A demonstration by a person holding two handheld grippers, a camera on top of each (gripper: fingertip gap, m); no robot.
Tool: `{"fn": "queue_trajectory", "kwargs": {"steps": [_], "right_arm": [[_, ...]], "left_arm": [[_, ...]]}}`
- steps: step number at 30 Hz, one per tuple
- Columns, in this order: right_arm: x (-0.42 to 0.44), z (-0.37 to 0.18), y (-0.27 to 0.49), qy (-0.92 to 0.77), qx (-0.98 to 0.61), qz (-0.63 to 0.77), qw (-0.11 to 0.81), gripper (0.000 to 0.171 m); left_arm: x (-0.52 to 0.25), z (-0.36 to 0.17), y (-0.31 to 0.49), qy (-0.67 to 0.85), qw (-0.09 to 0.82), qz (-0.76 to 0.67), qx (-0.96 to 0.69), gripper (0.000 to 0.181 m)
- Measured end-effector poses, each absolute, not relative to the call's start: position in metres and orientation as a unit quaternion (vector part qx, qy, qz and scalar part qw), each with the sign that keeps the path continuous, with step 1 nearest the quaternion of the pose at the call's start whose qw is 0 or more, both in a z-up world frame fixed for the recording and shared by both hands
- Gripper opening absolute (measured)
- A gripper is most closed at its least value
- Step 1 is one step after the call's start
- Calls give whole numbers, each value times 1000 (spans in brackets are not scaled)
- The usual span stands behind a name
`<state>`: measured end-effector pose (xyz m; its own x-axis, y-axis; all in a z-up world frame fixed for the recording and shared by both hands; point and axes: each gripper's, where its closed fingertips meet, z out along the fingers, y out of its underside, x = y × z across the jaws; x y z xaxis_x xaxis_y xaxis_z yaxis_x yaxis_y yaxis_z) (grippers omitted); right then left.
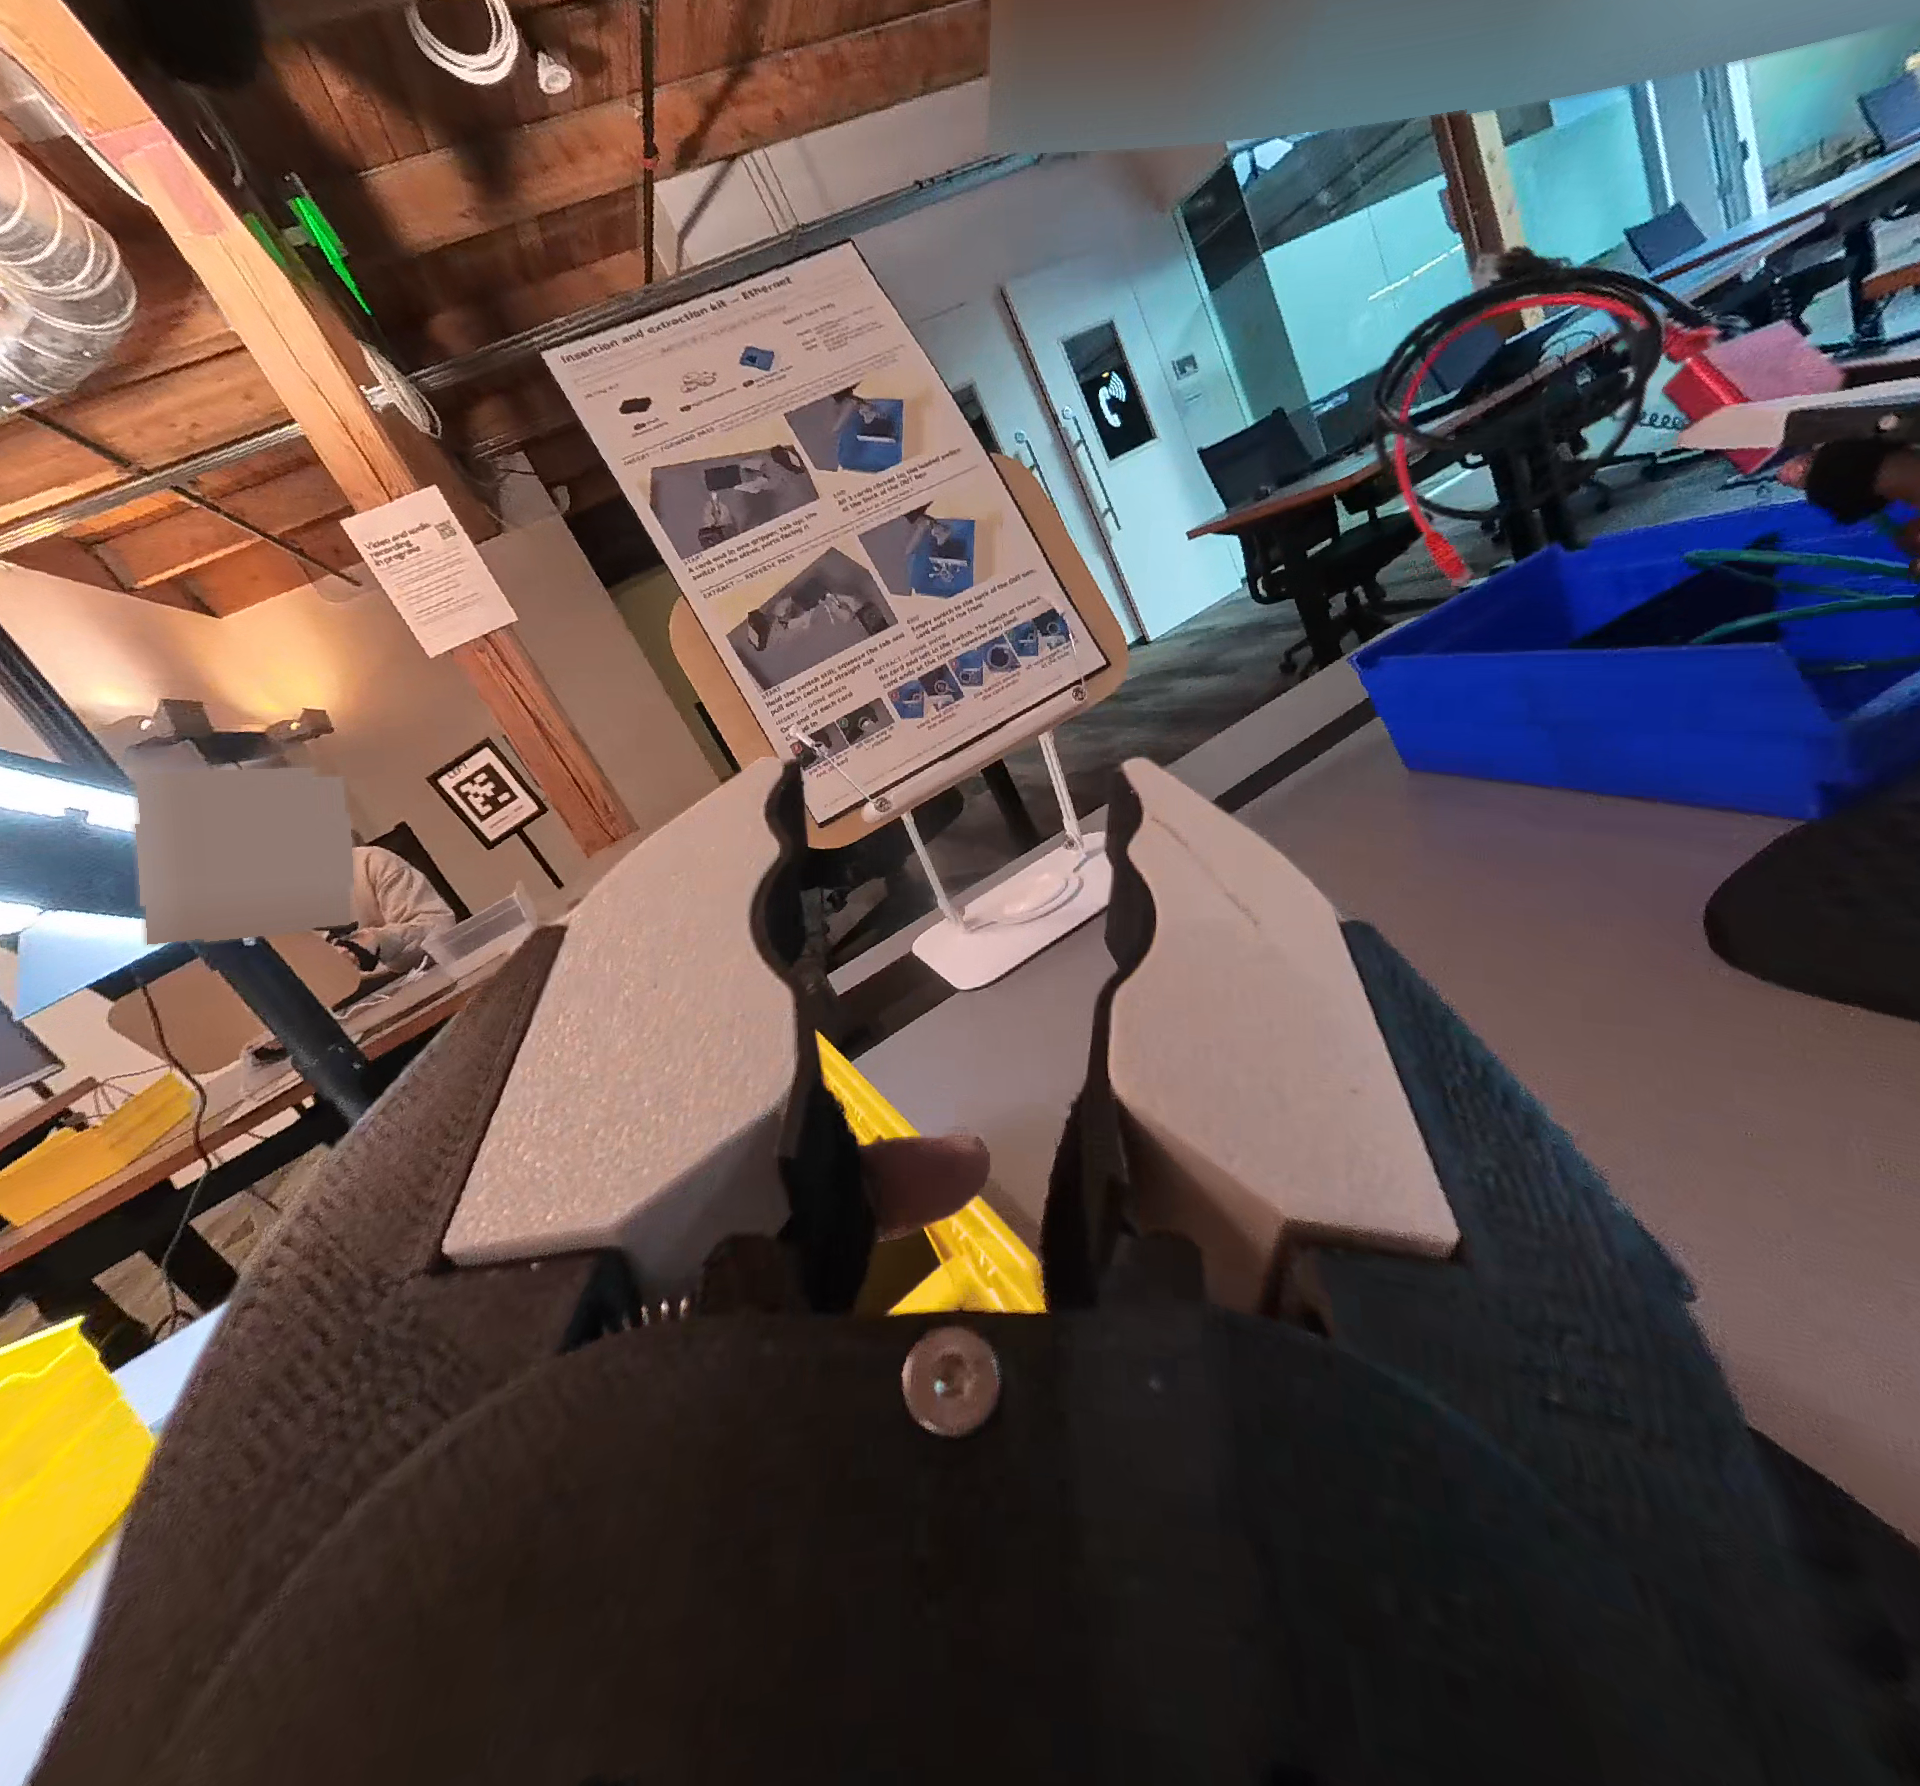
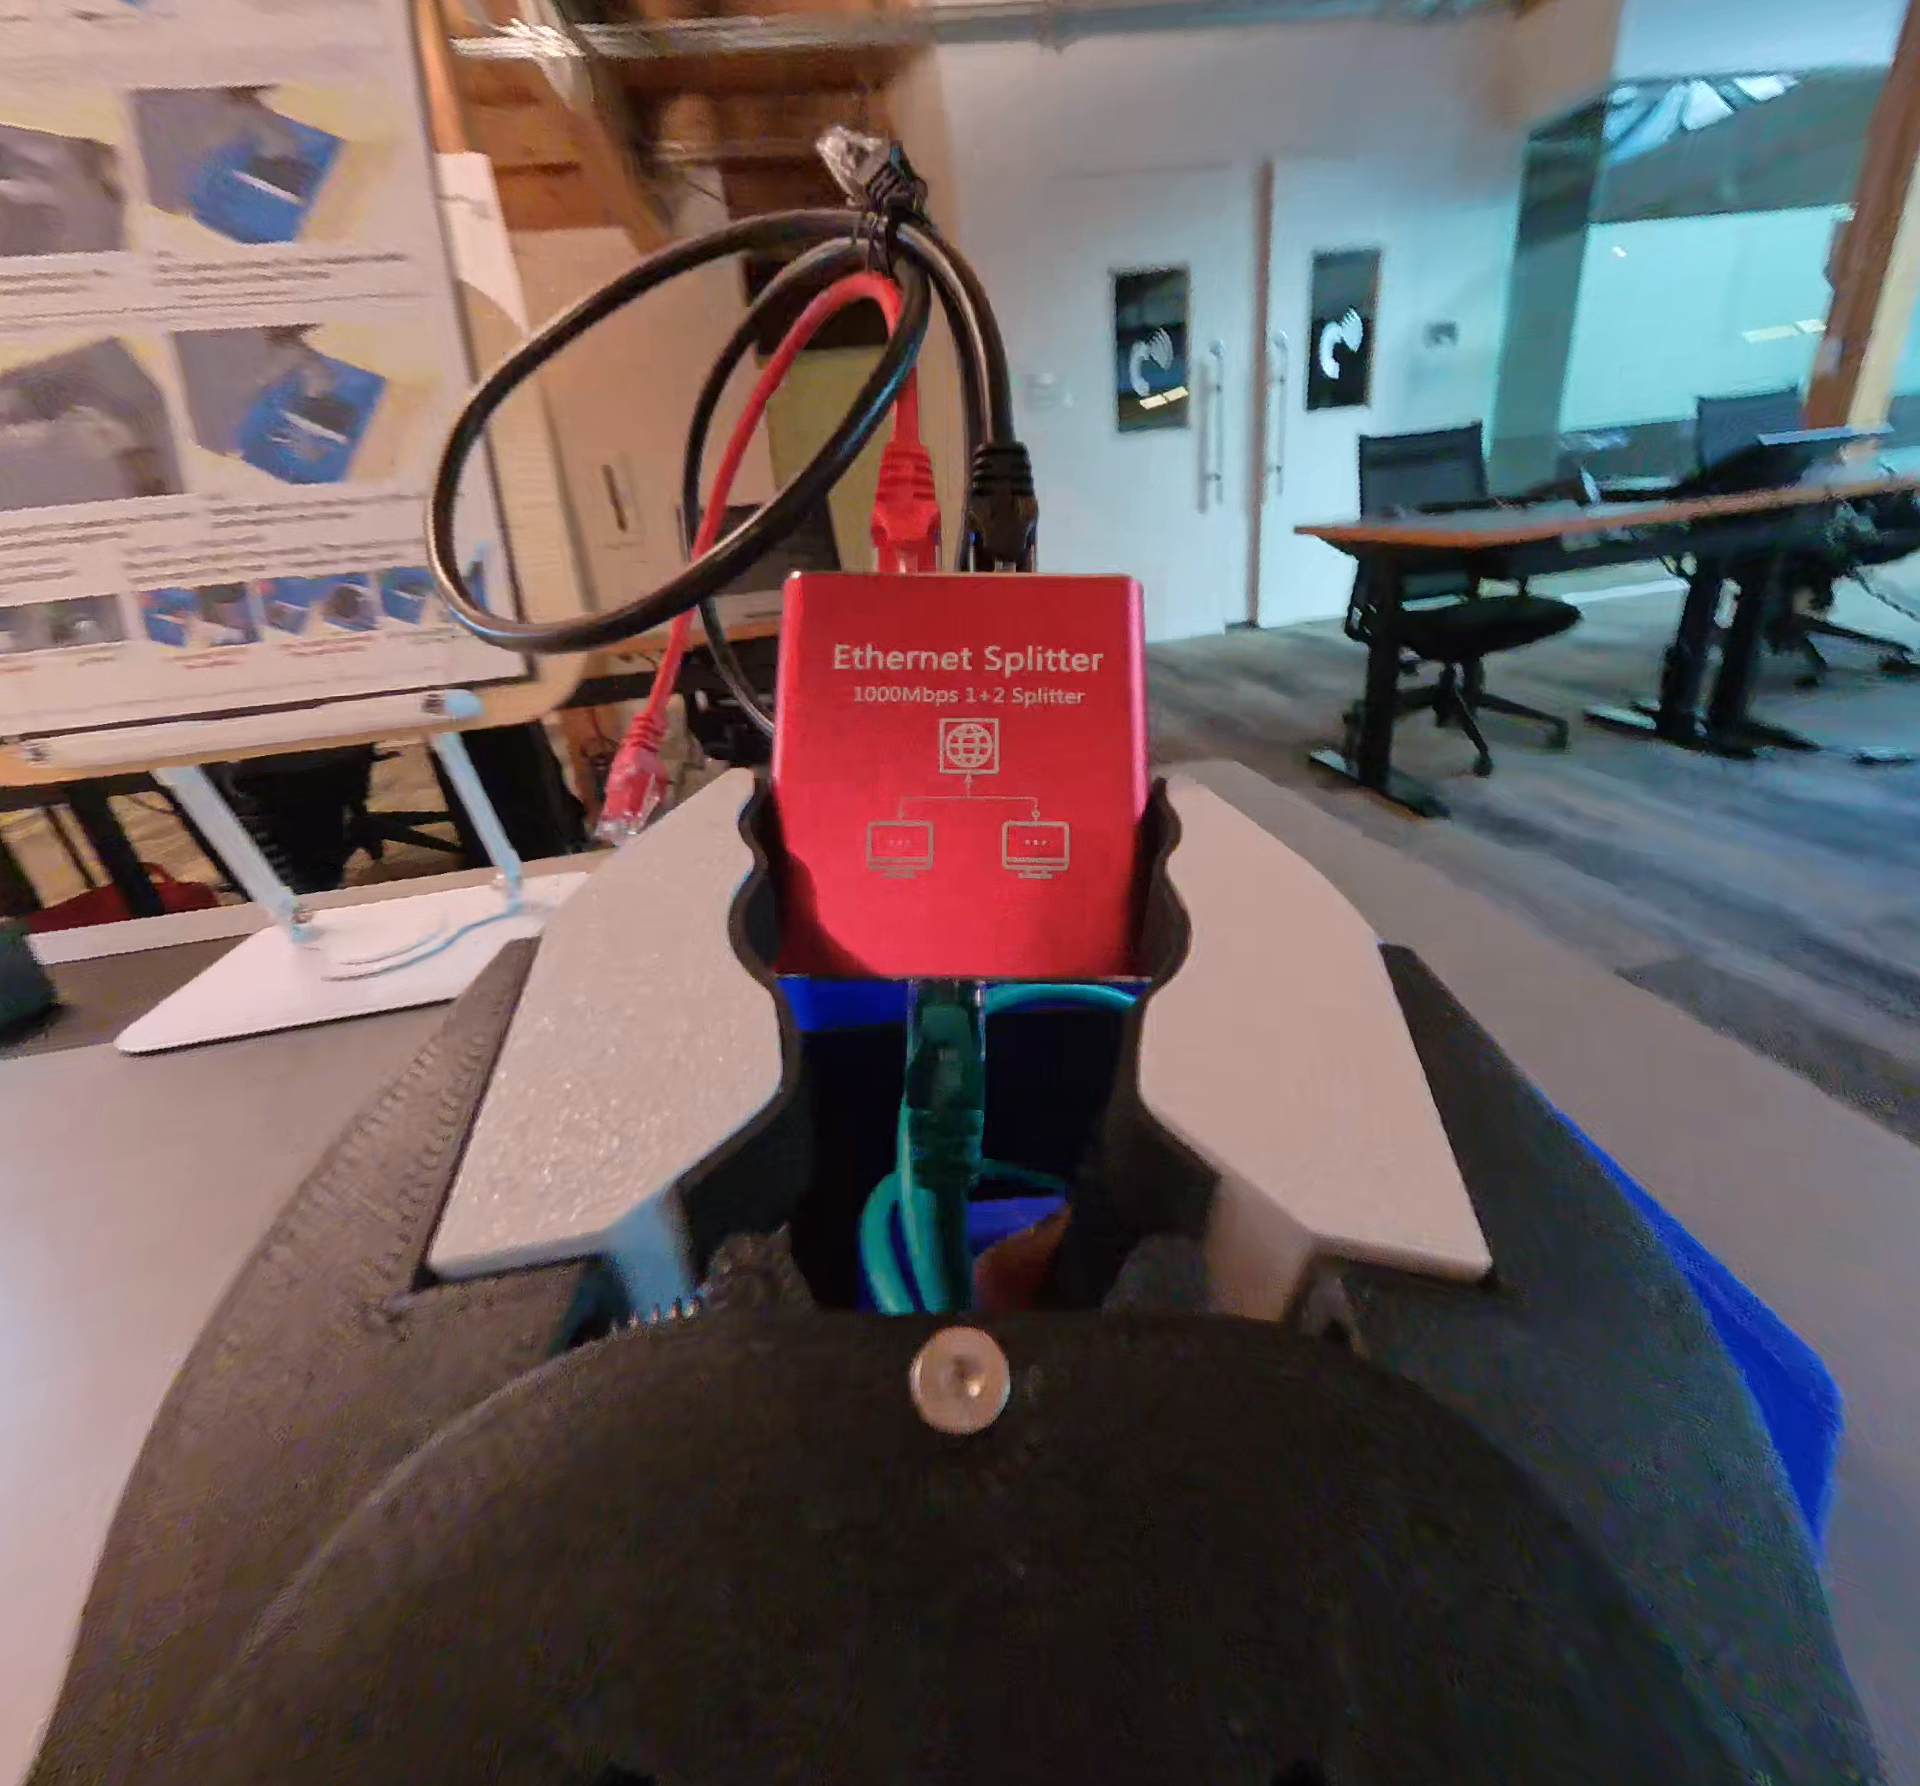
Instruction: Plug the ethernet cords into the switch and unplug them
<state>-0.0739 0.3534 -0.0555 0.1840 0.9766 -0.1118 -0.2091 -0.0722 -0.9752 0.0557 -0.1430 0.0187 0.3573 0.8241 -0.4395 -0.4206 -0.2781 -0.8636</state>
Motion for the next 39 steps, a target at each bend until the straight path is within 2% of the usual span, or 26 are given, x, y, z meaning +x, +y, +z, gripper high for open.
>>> {"fn": "queue_trajectory", "kwargs": {"steps": [10,14,17,19,22,25,27,29,31,34,39], "right_arm": [[-84,-70,369,-367,-552,495,562,85],[-80,-60,360,-374,-517,518,570,80],[-76,-47,335,-408,-470,535,571,68],[-77,-56,308,-479,-455,526,536,67],[-76,-89,273,-596,-455,474,462,75],[-69,-132,258,-686,-472,387,395,80],[-63,-156,254,-730,-475,333,360,71],[-58,-177,246,-772,-457,296,328,35],[-62,-179,245,-782,-436,274,351,26],[-66,-179,239,-793,-425,255,354,26],[-76,-179,210,-803,-407,246,359,28]], "left_arm": [[52,8,-147,-191,558,523,-615,55],[47,2,-150,-202,545,519,-627,55],[37,-14,-154,-234,535,491,-647,56],[24,-32,-160,-272,519,464,-665,61],[2,-65,-172,-333,491,424,-684,75],[-14,-99,-171,-370,479,378,-701,78],[-25,-117,-168,-383,472,361,-707,78],[-33,-134,-165,-390,456,357,-717,75],[-39,-146,-163,-389,442,363,-722,67],[-43,-156,-157,-382,440,367,-726,53],[-49,-159,-159,-399,445,371,-710,50]]}}
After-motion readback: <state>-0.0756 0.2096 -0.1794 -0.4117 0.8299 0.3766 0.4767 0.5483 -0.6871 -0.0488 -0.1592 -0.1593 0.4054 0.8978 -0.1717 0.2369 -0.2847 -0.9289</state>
